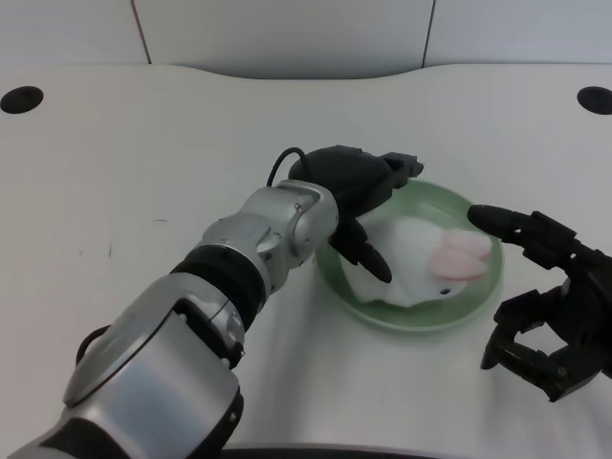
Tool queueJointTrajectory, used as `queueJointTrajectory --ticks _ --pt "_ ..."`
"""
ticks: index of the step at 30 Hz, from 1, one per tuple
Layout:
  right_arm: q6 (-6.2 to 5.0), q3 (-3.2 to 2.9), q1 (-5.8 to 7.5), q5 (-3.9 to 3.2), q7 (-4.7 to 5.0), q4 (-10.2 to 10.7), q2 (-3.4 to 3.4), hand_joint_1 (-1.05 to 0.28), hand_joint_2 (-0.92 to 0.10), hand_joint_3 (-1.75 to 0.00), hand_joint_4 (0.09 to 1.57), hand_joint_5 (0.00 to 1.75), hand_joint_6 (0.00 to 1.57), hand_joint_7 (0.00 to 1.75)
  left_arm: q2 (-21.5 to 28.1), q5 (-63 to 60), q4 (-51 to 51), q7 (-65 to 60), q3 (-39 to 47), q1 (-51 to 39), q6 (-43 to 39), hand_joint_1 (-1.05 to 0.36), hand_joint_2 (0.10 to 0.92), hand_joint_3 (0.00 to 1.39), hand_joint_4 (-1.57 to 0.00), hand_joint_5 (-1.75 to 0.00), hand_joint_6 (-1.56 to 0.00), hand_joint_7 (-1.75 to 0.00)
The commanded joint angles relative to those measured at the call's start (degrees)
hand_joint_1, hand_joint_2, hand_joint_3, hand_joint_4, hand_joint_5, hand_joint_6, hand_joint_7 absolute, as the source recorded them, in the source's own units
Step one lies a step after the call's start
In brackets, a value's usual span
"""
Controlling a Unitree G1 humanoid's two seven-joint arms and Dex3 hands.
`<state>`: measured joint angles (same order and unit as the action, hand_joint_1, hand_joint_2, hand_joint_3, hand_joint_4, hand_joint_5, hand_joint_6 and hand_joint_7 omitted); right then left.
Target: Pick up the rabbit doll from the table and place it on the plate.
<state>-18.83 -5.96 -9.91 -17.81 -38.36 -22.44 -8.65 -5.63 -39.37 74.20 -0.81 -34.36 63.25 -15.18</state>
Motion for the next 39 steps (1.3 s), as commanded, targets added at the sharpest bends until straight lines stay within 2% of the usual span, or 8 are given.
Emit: queueJointTrajectory --ticks 1,6,11,14,18,30,33,39 --pt "1.09 -0.81 -0.43 -0.93 0.27 0.88 -0.88 0.05 -0.05 -1.15 1.48 0.66 1.42 0.29 3.82 2.43 -1.87 -1.15 2.66 -1.38 -3.26 -0.98 0.900 0.01 0.00 0.00 0.00 -0.01" --pt "0.45 -1.25 -1.14 -1.02 0.05 -0.72 -0.77 0.02 -0.05 -1.14 1.48 0.66 1.42 0.29 8.00 12.06 -5.63 1.33 11.62 -6.01 -10.29 -1.01 0.920 0.04 -0.01 -0.01 -0.05 -0.04" --pt "3.78 -1.26 -0.81 -1.09 1.34 1.65 -1.20 0.07 -0.02 -1.20 1.46 0.69 1.41 0.29 11.40 28.85 -14.03 14.73 23.68 -15.37 -15.19 -0.89 0.921 0.33 0.00 -0.82 0.00 -0.62" --pt "3.23 -1.42 -1.12 -0.73 1.21 1.08 -1.61 0.08 -0.01 -1.22 1.45 0.71 1.41 0.30 12.56 36.38 -22.62 21.41 27.99 -21.43 -9.94 -0.84 0.921 0.33 0.00 -1.20 -0.06 -0.83" --pt "-0.56 -2.12 -2.40 -1.00 -0.71 -2.46 -1.85 0.06 -0.03 -1.18 1.47 0.69 1.41 0.30 16.21 44.20 -39.45 27.18 32.35 -33.31 -2.39 -0.75 0.921 0.37 -0.23 -1.38 -0.22 -0.95" --pt "-0.56 -2.70 -3.17 -0.63 -1.30 -3.24 -2.42 0.06 -0.06 -1.11 1.49 0.64 1.42 0.28 18.19 58.66 -59.09 30.78 41.13 -49.71 10.47 -0.69 0.921 0.45 -0.59 -1.61 -0.45 -1.08" --pt "-1.66 -3.09 -3.77 -1.33 -2.78 -4.82 -2.44 0.05 -0.07 -1.11 1.48 0.62 1.42 0.28 17.98 63.01 -59.48 33.03 43.22 -52.00 13.74 -0.70 0.921 0.41 -0.64 -1.66 -0.52 -1.08" --pt "2.57 -2.87 -2.49 -1.05 -1.13 -0.35 -3.61 0.14 -0.06 -1.14 1.47 0.62 1.42 0.27 18.37 64.71 -60.76 33.94 44.99 -57.50 17.33 -0.71 0.921 0.44 -0.72 -1.74 -0.59 -1.10"
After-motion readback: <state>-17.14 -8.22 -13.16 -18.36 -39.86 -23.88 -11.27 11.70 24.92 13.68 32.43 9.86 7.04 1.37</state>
